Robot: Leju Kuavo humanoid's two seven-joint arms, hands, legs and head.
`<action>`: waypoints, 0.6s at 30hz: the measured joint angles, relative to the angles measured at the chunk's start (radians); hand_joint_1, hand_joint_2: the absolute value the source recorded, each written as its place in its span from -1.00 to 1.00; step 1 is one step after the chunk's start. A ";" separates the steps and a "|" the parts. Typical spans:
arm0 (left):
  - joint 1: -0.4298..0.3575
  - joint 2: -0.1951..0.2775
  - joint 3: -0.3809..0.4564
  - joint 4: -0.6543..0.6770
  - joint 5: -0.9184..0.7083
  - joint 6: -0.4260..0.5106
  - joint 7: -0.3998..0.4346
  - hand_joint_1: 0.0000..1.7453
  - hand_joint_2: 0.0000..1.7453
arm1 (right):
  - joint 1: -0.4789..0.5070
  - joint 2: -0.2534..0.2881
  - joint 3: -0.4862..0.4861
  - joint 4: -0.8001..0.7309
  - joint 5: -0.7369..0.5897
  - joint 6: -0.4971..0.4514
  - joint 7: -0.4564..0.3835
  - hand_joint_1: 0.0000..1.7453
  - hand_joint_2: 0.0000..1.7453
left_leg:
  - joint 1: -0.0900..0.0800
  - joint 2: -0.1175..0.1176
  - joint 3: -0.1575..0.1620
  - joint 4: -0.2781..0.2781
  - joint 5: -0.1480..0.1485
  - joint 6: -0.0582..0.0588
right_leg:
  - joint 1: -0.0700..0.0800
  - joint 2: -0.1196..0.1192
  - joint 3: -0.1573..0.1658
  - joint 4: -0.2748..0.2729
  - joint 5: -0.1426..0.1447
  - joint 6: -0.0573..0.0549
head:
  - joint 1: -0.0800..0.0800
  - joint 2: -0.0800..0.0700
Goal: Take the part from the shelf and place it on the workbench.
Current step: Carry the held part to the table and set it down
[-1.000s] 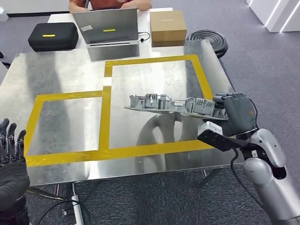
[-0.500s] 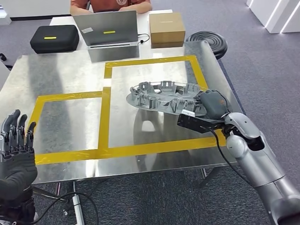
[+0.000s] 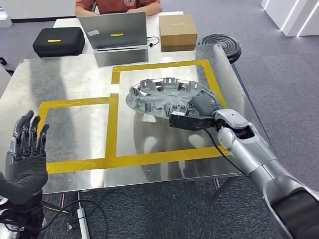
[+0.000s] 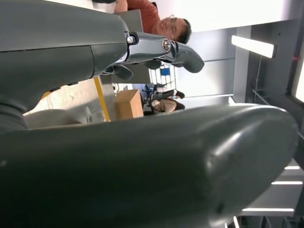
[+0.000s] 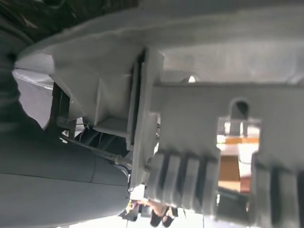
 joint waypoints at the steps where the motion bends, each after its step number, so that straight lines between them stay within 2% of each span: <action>1: -0.003 0.001 -0.002 0.003 0.000 0.000 0.000 -1.00 -1.00 | -0.011 0.009 0.007 0.026 0.000 0.001 0.000 1.00 1.00 | 0.000 0.000 0.000 0.000 0.000 0.000 | 0.000 0.000 0.000 0.000 0.000 0.000 | 0.000 0.000; 4: -0.010 0.004 -0.007 0.012 0.005 0.000 0.001 -1.00 -1.00 | -0.041 0.032 0.026 0.093 0.000 0.011 0.001 1.00 1.00 | 0.000 0.000 0.001 0.000 0.000 0.000 | 0.000 0.000 0.001 0.000 0.000 0.000 | 0.000 0.000; 7: -0.021 0.008 -0.015 0.023 0.010 0.000 0.001 -1.00 -1.00 | -0.076 0.058 0.048 0.167 0.002 0.034 0.017 -0.50 1.00 | 0.000 0.000 0.003 0.000 0.000 0.000 | 0.000 0.000 0.003 0.000 0.000 0.000 | 0.000 0.000; 8: -0.024 0.008 -0.017 0.026 0.010 0.001 0.001 -1.00 -1.00 | -0.087 0.066 0.055 0.191 0.004 0.044 0.026 -1.00 0.50 | 0.000 0.000 0.003 0.000 0.000 0.000 | 0.000 0.000 0.004 0.000 0.000 0.000 | 0.000 0.000; 11: -0.029 0.010 -0.021 0.034 0.011 0.003 0.001 -1.00 -1.00 | -0.119 0.088 0.073 0.257 0.008 0.064 0.046 -1.00 -1.00 | 0.000 0.000 0.005 0.000 0.000 0.000 | 0.000 0.000 0.005 0.000 0.000 0.000 | 0.000 0.000; 18: -0.044 0.011 -0.025 0.045 0.018 0.016 0.019 -1.00 -1.00 | -0.166 0.113 0.092 0.327 -0.019 0.082 0.046 -1.00 -1.00 | 0.000 0.000 0.009 0.000 0.000 0.000 | 0.000 -0.001 0.010 0.000 0.000 0.000 | 0.000 0.000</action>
